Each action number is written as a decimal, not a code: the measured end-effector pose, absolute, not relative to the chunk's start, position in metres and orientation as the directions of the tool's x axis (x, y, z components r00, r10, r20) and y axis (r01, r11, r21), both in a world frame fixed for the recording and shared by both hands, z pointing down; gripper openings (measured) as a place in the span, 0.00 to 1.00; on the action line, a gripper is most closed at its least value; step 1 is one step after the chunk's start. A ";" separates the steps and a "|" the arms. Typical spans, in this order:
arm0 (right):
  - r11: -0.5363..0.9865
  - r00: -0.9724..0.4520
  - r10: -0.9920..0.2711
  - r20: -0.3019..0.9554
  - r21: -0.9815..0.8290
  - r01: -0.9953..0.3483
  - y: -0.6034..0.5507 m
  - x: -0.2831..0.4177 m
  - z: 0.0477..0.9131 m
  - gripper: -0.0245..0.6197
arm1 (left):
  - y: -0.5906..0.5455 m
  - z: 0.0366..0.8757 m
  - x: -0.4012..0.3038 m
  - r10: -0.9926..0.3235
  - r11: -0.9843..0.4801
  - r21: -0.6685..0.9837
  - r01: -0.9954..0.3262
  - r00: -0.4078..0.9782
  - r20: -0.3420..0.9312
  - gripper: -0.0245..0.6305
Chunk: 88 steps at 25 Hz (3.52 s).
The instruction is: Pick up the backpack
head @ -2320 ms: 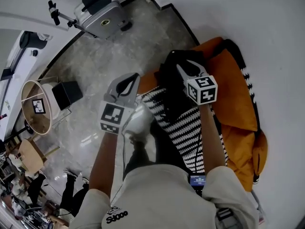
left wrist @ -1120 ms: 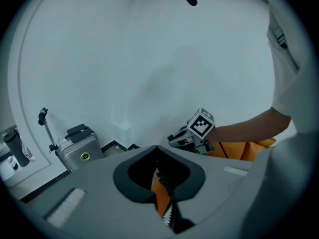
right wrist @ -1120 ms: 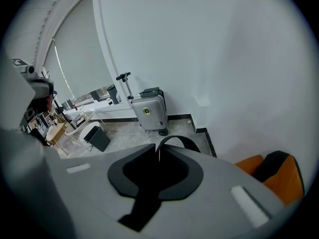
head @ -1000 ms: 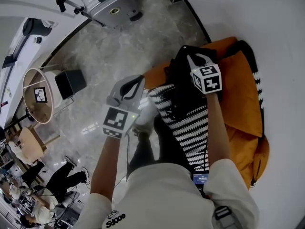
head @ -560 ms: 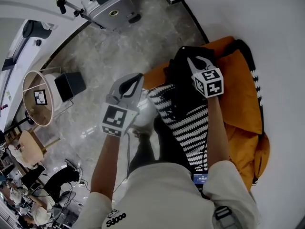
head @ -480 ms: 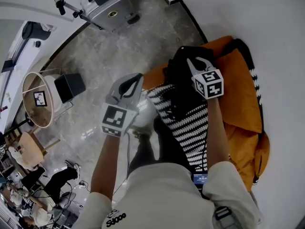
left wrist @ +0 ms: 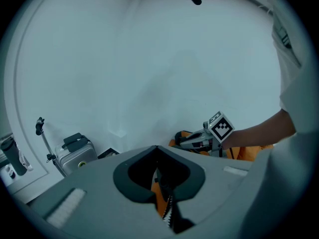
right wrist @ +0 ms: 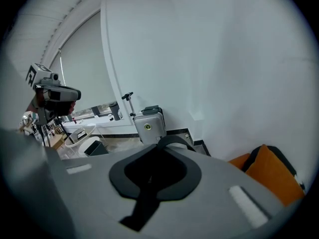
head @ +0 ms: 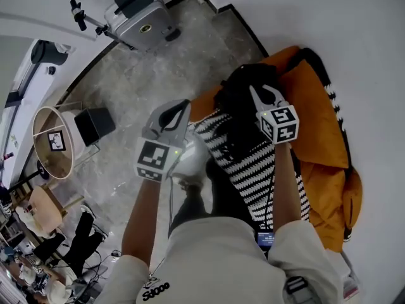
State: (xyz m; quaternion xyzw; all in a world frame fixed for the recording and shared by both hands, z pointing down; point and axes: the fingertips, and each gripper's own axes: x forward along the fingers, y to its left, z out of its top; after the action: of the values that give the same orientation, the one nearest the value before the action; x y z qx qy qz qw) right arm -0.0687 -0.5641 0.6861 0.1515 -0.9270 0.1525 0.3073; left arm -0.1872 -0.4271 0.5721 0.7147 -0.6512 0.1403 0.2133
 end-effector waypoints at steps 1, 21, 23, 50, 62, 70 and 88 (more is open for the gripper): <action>0.907 -0.766 -0.195 0.612 -0.184 -0.378 -0.564 -0.065 0.682 0.05 | -0.427 0.571 -0.184 -0.872 -0.067 0.120 -0.990 0.117 0.476 0.05; 0.783 -0.756 -0.383 0.531 -0.247 -0.571 -0.499 0.040 0.607 0.05 | -0.381 0.540 -0.140 -0.877 -0.197 0.096 -0.976 0.220 0.426 0.05; 0.769 -0.753 -0.398 0.523 -0.257 -0.585 -0.490 0.048 0.600 0.05 | -0.373 0.537 -0.140 -0.875 -0.205 0.091 -0.975 0.224 0.429 0.05; 0.805 -0.821 -0.515 0.248 -0.189 -0.562 -0.366 0.030 0.407 0.05 | -0.278 0.437 -0.143 -0.912 -0.320 -0.015 -0.947 0.304 0.276 0.05; 0.802 -0.812 -0.571 0.121 -0.129 -0.583 -0.268 0.042 0.322 0.05 | -0.199 0.372 -0.145 -0.936 -0.327 -0.084 -0.941 0.311 0.163 0.05; 0.770 -0.774 -0.623 0.115 -0.087 -0.632 -0.213 0.063 0.291 0.05 | -0.155 0.353 -0.138 -0.938 -0.332 -0.116 -0.936 0.316 0.141 0.05; 0.720 -0.717 -0.688 0.115 -0.016 -0.694 -0.116 0.117 0.266 0.05 | -0.096 0.316 -0.084 -0.908 -0.417 -0.154 -0.896 0.407 0.094 0.05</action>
State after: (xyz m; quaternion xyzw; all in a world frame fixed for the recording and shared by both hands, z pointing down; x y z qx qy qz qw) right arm 0.1171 -0.1160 0.2662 0.3729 -0.9260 0.0288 0.0506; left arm -0.0836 -0.0958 0.3158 0.8379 -0.5383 0.0812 -0.0395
